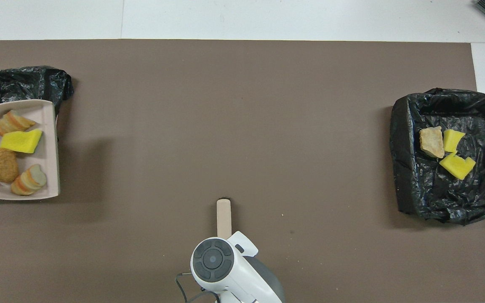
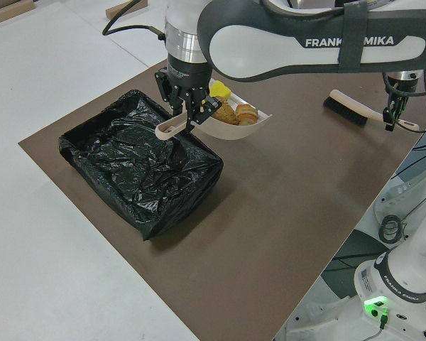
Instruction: Sweep and dump trash in bin
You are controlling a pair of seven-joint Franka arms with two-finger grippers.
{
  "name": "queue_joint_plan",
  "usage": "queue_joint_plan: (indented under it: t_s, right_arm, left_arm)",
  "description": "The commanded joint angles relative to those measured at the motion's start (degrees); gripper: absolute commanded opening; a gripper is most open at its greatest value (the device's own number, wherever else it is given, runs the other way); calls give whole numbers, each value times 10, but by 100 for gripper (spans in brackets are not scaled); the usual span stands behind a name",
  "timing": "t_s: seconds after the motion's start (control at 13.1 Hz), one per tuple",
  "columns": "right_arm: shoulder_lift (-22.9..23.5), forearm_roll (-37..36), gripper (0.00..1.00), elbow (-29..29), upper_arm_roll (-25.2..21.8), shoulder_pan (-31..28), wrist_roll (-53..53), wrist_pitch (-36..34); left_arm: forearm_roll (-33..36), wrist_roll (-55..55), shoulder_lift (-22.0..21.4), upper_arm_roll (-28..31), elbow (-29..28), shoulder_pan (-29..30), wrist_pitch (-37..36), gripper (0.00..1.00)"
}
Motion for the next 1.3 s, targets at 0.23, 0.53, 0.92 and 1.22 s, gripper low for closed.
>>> queue_joint_plan:
  t_s: [0.23, 0.53, 0.92, 1.22]
  right_arm:
    - [17, 2, 100, 71, -7, -17, -28, -33]
    - [3, -89, 100, 104, -7, -63, -32, -107]
    - [1, -103, 100, 220, -10, -182, -212, -193]
    - [3, -200, 100, 273, -9, -245, -277, -237]
  left_arm:
    - [94, 110, 139, -7, 202, 44, -35, 0]
    - [214, 119, 152, -10, 219, 34, 7, 0]
    - [337, 3, 154, -10, 214, -6, 32, 0]
    - [425, -145, 150, -11, 211, -31, 31, 0]
